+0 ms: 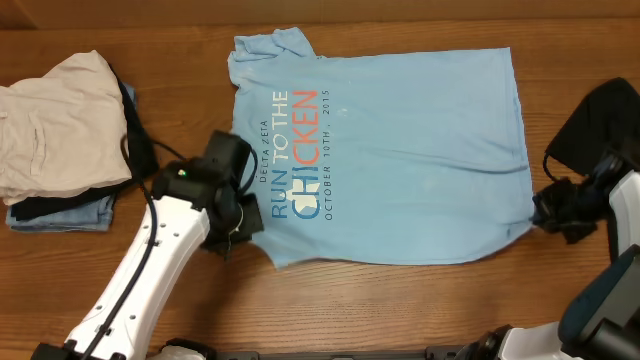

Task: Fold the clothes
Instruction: 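Fold the bottom hem upward toward the collar with both grippers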

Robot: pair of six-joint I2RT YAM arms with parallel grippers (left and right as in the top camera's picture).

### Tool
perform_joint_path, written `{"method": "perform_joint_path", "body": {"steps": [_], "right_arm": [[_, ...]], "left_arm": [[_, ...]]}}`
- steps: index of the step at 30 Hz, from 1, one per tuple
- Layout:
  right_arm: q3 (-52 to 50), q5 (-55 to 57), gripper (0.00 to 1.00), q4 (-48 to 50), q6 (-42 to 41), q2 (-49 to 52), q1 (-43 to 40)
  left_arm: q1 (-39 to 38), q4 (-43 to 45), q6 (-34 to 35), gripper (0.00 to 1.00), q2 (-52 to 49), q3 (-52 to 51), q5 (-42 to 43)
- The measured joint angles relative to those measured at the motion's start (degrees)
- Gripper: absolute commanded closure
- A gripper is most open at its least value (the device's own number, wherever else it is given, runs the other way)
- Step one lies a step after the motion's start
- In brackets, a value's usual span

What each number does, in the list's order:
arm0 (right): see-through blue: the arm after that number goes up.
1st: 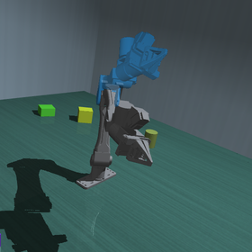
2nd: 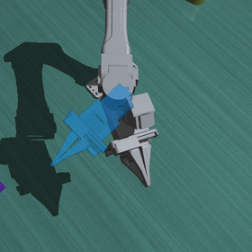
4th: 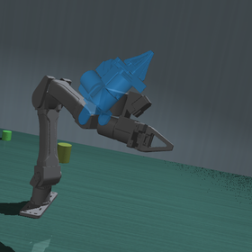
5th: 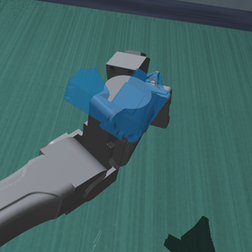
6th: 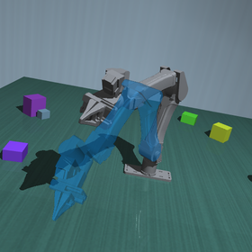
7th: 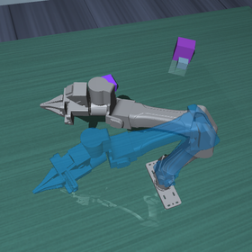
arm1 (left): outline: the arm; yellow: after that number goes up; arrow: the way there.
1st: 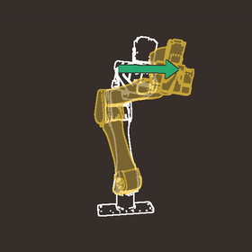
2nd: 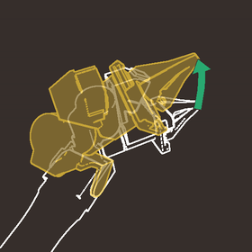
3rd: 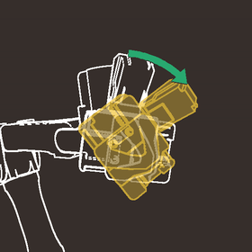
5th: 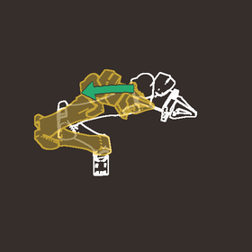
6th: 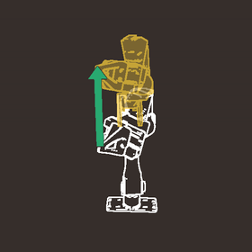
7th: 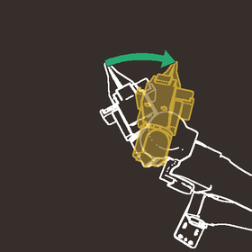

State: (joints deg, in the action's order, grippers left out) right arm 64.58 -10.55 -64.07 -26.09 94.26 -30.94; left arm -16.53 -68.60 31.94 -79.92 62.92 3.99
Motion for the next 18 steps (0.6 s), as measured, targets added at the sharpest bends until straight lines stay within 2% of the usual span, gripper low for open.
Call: {"method": "perform_joint_path", "body": {"steps": [5,11,18], "right_arm": [[5.3,0.1,0.96,-1.5,0.4,0.0,1.7],[12.5,0.1,0.96,-1.5,0.5,0.0,4.5],[13.5,0.1,0.96,8.6,0.7,0.0,8.2]], "left_arm": [[0.1,0.5,-0.7,0.96,0.0,8.1,-3.8],[1.9,4.8,-0.7,0.96,0.0,9.7,-5.1],[2.3,8.9,-0.9,0.96,-0.1,9.8,-6.8]]}}
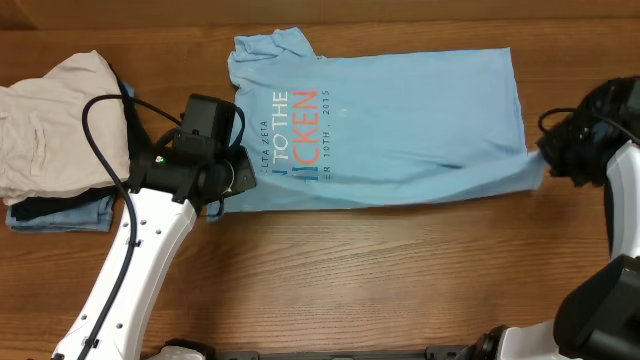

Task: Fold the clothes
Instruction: 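Fold the bottom hem upward toward the collar with both grippers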

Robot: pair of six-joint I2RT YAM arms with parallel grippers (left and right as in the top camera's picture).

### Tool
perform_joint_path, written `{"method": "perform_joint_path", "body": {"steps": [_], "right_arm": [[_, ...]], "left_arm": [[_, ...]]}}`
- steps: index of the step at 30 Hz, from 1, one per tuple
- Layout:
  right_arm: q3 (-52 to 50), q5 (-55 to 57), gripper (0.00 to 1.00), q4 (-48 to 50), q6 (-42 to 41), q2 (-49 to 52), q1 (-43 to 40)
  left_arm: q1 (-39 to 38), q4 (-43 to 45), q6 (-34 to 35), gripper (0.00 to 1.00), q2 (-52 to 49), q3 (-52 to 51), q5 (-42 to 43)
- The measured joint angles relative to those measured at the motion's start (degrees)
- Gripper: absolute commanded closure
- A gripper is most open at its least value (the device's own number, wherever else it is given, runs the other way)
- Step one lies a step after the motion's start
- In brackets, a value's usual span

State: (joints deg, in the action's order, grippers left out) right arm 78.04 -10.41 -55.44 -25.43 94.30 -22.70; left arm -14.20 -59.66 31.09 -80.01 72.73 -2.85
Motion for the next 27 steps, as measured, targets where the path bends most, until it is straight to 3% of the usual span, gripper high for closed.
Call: {"method": "perform_joint_path", "body": {"steps": [10,17,27], "right_arm": [[0.1,0.0,0.96,10.3,0.0,5.9,1.7],[0.1,0.2,0.96,10.6,0.0,6.4,1.7],[0.1,0.8,0.96,9.7,0.0,7.9,1.7]], "left_arm": [[1.5,10.0,-1.4,0.96,-7.9,0.1,-4.5],[2.3,20.1,-4.8,0.96,-7.9,0.1,-4.5],[2.3,23.3,-7.6,0.95,-9.8,0.1,-2.7]]}}
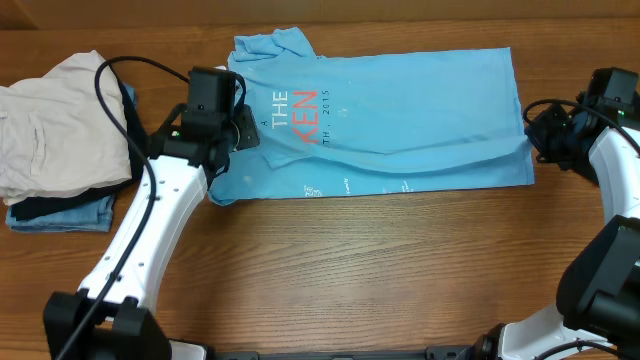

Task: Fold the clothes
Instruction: 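Fold the bottom hem upward toward the collar with both grippers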

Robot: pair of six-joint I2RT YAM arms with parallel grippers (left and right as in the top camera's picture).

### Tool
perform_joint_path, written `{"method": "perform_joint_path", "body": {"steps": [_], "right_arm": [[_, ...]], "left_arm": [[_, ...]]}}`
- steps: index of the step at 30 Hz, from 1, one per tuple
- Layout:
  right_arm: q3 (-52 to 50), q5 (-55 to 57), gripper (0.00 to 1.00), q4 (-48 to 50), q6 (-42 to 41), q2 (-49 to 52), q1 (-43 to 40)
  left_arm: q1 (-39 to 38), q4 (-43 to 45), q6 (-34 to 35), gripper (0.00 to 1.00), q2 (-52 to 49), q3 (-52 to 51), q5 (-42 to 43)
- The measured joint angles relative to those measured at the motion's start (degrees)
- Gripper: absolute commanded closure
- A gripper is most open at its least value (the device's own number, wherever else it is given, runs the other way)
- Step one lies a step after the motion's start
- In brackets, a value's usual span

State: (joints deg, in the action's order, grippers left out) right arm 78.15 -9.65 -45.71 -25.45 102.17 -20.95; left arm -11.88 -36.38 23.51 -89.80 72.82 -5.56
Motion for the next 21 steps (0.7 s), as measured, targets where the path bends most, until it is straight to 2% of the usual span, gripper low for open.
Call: {"method": "perform_joint_path", "body": {"steps": [9,21], "right_arm": [[0.0,3.9,0.96,2.7,0.0,0.1,0.0],[-0.7,4.2,0.96,8.3,0.0,4.7,0.0]], "left_arm": [[0.0,0.0,-0.2,0.96,-7.3,0.0,0.4],[0.0,2.0,-0.2,0.96,-9.0,0.0,0.1]]}}
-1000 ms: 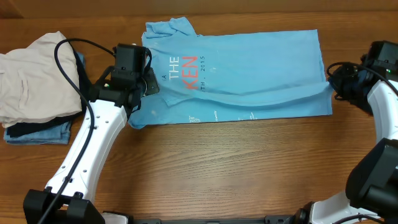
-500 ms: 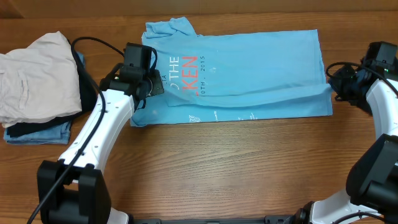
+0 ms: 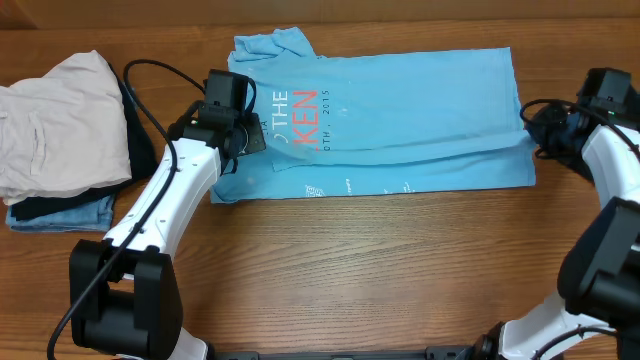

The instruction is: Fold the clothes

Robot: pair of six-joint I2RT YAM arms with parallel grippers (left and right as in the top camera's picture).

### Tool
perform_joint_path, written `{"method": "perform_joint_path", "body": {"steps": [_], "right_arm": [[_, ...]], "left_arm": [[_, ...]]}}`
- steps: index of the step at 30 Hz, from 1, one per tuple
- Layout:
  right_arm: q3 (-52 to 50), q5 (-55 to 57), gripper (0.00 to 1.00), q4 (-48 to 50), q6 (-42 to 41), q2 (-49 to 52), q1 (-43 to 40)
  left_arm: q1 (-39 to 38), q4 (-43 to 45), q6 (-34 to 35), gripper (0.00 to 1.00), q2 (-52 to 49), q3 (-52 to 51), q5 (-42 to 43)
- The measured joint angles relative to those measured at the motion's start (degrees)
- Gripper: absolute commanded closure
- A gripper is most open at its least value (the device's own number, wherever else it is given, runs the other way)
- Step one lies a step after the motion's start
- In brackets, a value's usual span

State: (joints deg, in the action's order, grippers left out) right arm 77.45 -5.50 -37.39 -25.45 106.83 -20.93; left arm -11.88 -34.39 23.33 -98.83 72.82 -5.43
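Observation:
A light blue T-shirt [image 3: 400, 110] with red and blue lettering lies spread across the far middle of the table, its near half folded up over the print so the inside faces up along the near edge. My left gripper [image 3: 250, 135] is shut on the folded edge at the shirt's left side, next to the lettering. My right gripper [image 3: 532, 135] is shut on the folded edge at the shirt's right side. The fold line runs between the two grippers.
A pile of folded clothes [image 3: 60, 140], beige on top of dark and denim pieces, sits at the far left. A black cable [image 3: 140, 120] loops from the left arm past that pile. The wooden table [image 3: 350, 280] runs along the near side.
Both grippers have moved a little farther from the near edge, carrying the folded edge higher over the print. More of the lettering is covered.
The shirt first lay flat and open, with both grippers at its near corners. Then the near edge was lifted and brought partway over the print. Later it lay farther back across the lettering, and now it sits at about the middle of the shirt.

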Motion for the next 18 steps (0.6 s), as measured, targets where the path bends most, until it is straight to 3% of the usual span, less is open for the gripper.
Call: {"method": "perform_joint_path", "body": {"steps": [8,13,17,18], "right_arm": [[-0.1,0.0,0.87,5.4,0.0,5.6,0.6],[-0.2,0.0,0.67,9.0,0.0,5.7,1.1],[-0.2,0.0,0.35,9.9,0.0,5.7,1.2],[-0.2,0.0,0.30,10.6,-0.1,5.7,1.2]], "left_arm": [[0.0,0.7,0.0,0.96,0.0,0.0,0.0],[0.0,0.8,0.0,0.96,0.0,0.0,0.0],[0.0,0.8,0.0,0.96,0.0,0.0,0.0],[0.0,0.8,0.0,0.96,0.0,0.0,0.0]]}}
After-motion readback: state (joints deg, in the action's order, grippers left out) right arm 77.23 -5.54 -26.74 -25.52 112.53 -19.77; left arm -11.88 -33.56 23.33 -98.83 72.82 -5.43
